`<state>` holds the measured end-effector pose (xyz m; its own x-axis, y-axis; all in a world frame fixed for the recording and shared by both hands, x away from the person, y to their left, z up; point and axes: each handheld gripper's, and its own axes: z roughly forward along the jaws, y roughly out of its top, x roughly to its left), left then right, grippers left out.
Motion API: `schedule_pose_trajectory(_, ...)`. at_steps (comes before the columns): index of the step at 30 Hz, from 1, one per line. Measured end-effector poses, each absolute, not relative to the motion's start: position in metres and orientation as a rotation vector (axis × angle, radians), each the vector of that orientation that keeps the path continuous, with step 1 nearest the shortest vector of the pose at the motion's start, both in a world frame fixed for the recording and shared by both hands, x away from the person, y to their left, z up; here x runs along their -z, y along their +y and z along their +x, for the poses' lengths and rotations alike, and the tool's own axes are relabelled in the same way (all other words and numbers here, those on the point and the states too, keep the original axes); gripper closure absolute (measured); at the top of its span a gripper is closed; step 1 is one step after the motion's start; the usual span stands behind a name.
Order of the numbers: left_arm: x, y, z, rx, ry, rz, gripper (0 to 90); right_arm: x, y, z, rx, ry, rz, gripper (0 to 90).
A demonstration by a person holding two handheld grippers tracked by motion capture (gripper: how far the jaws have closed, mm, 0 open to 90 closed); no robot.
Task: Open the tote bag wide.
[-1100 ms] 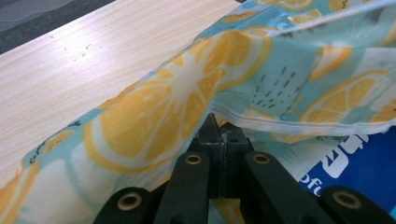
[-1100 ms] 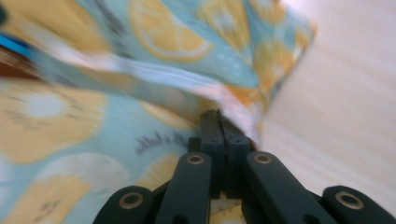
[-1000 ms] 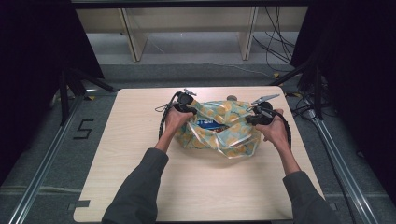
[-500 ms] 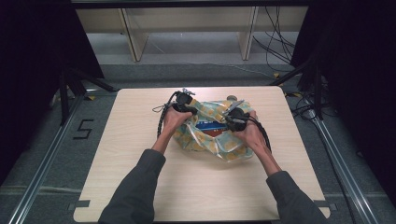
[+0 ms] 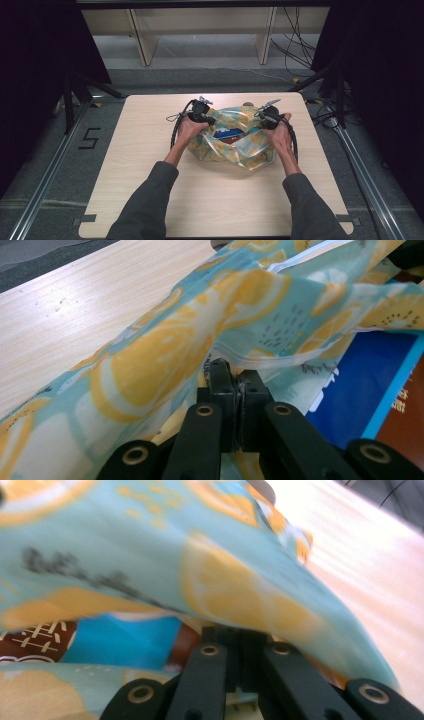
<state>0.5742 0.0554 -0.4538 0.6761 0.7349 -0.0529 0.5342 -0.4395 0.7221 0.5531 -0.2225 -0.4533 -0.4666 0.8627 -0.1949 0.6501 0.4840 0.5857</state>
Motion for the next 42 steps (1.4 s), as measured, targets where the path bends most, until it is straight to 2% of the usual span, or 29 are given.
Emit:
schedule_pose_trajectory(8, 0.458, 0.048, 0.572, -0.348, 0.963, 2.152, 87.7, 0.484, -0.248, 0.55, -0.646, 2.369, 1.459, 90.0)
schedule_pose_trajectory(13, 0.456, 0.049, 0.573, -0.334, 0.98, 2.143, 86.0, 0.473, -0.257, 0.539, -0.765, 2.369, 1.418, 89.0)
schedule_pose_trajectory(16, 0.45, 0.05, 0.569, -0.329, 0.975, 2.118, 80.4, 0.455, -0.256, 0.532, -0.82, 2.392, 1.358, 87.9)
schedule_pose_trajectory(20, 0.429, 0.051, 0.555, -0.35, 0.935, 2.101, 67.8, 0.432, -0.253, 0.522, -0.854, 2.386, 1.259, 87.8)
schedule_pose_trajectory(23, 0.412, 0.051, 0.542, -0.334, 0.9, 2.094, 64.2, 0.424, -0.248, 0.516, -0.973, 2.396, 1.259, 87.9)
schedule_pose_trajectory(27, 0.398, 0.052, 0.528, -0.328, 0.848, 2.098, 65.5, 0.419, -0.238, 0.517, -1.111, 2.413, 1.129, 87.9)
schedule_pose_trajectory(29, 0.393, 0.052, 0.524, -0.317, 0.825, 2.093, 67.1, 0.414, -0.228, 0.513, -1.075, 2.372, 1.155, 87.9)
schedule_pose_trajectory(31, 0.39, 0.053, 0.524, -0.343, 0.819, 2.085, 69.2, 0.407, -0.223, 0.516, -1.128, 2.329, 1.079, 88.5)
schedule_pose_trajectory(35, 0.395, 0.058, 0.538, -0.436, 0.854, 2.076, 73.7, 0.387, -0.222, 0.531, -1.126, 2.235, 1.136, 89.9)
schedule_pose_trajectory(38, 0.411, 0.066, 0.554, -0.375, 0.937, 2.019, 76.0, 0.393, -0.228, 0.548, -1.078, 2.204, 1.216, 90.0)
schedule_pose_trajectory(42, 0.432, 0.074, 0.567, -0.379, 1.003, 2.038, 78.1, 0.415, -0.236, 0.564, -1.043, 2.155, 1.363, 90.0)
